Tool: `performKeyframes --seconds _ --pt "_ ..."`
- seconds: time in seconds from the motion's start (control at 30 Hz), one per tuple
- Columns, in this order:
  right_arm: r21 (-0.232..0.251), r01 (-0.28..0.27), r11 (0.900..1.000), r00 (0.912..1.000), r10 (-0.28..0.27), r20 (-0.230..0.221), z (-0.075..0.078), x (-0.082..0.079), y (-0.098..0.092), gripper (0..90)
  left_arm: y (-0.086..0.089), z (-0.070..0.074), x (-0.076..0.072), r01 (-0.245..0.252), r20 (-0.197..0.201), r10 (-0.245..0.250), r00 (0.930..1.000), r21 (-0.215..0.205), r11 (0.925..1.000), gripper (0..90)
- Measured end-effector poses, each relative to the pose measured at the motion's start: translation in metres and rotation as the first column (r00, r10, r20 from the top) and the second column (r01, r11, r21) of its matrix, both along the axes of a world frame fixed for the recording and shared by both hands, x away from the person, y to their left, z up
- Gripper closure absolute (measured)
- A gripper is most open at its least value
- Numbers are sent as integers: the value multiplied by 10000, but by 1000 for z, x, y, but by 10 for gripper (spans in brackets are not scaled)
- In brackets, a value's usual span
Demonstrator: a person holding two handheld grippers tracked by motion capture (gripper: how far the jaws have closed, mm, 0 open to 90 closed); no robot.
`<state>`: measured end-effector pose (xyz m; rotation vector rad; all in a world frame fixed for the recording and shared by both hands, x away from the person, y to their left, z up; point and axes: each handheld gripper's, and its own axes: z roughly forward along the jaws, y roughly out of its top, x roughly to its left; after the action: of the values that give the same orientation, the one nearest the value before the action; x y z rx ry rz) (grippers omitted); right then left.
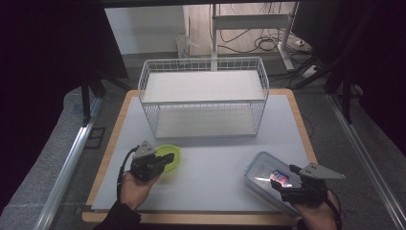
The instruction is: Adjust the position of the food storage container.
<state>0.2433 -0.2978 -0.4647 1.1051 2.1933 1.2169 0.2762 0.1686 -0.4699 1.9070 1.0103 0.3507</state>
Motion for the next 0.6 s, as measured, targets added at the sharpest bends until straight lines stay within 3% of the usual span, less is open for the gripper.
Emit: performKeyframes --seconds 0.1,0.17,0.2,0.3,0.43,0.6 --pt "-11 -66 10000 10000 66 51 1 1 2 118 -16 -2 13 236 -172 -228 9996 447 9987 900" --pt "-26 -88 10000 9999 88 59 1 1 2 118 -20 -4 16 289 -224 -278 9994 510 9983 900" --pt "-103 -98 9999 9999 99 75 1 1 4 118 -27 -6 21 326 -290 -303 9991 840 9959 900" --pt "-159 -124 9998 9998 127 166 2 0 5 118 -33 -11 26 284 -379 -245 9990 1061 9939 900" --pt "-199 -78 9998 9997 83 246 3 -1 6 121 -36 -16 29 253 -518 -177 9985 1507 9883 900" --pt "-211 -67 9998 9997 72 225 2 -1 7 121 -34 -20 31 185 -615 -88 9981 1583 9872 900"
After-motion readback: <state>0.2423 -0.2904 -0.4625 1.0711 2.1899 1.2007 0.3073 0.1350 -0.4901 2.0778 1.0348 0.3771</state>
